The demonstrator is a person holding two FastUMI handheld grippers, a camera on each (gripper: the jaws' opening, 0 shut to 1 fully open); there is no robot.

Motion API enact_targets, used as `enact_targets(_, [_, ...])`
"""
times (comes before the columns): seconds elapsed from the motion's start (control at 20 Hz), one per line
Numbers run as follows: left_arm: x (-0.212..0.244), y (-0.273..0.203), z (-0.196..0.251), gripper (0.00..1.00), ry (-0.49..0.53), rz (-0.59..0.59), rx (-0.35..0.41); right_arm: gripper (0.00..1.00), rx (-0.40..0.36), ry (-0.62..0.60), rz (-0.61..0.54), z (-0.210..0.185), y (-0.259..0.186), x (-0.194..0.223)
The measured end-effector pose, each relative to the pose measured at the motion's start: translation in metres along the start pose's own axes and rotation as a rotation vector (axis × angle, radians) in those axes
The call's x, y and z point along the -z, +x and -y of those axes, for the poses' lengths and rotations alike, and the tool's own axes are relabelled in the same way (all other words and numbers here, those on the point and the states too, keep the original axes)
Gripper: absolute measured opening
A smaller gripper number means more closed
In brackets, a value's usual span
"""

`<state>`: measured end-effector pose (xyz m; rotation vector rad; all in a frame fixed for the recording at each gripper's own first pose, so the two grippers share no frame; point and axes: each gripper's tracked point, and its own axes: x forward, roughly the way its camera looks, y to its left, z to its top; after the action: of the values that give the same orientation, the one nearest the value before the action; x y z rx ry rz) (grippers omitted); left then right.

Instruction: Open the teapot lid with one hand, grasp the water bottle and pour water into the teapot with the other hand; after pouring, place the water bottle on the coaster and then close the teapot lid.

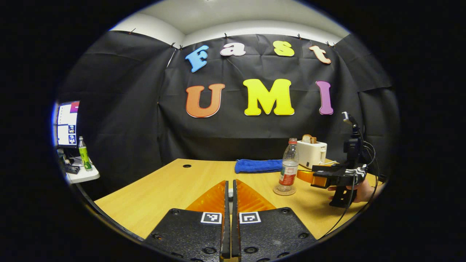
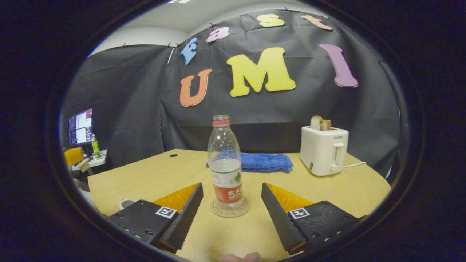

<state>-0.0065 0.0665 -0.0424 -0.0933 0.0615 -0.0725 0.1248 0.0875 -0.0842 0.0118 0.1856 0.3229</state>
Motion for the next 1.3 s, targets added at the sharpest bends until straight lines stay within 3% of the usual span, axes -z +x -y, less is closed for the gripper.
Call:
enact_targets(0.3, [0.031,0.033,0.055,0.04,-0.027,-0.050,0.096,0.96,0.129,-0.025,0.083,0.066,-0.089,0.001])
enact_targets(0.5, [0.046,0.045,0.055,0.04,0.006,-0.077,0.058,0.95,0.182,-0.032,0.114,0.093,-0.119,0.000])
enact_targets(0.8, [0.070,0.054,0.039,0.04,-0.005,-0.134,0.001,0.95,0.195,-0.019,0.122,0.102,-0.130,0.003])
enact_targets(1.3, [0.080,0.052,0.033,0.04,0.017,-0.160,-0.027,0.95,0.188,-0.007,0.106,0.098,-0.130,0.011])
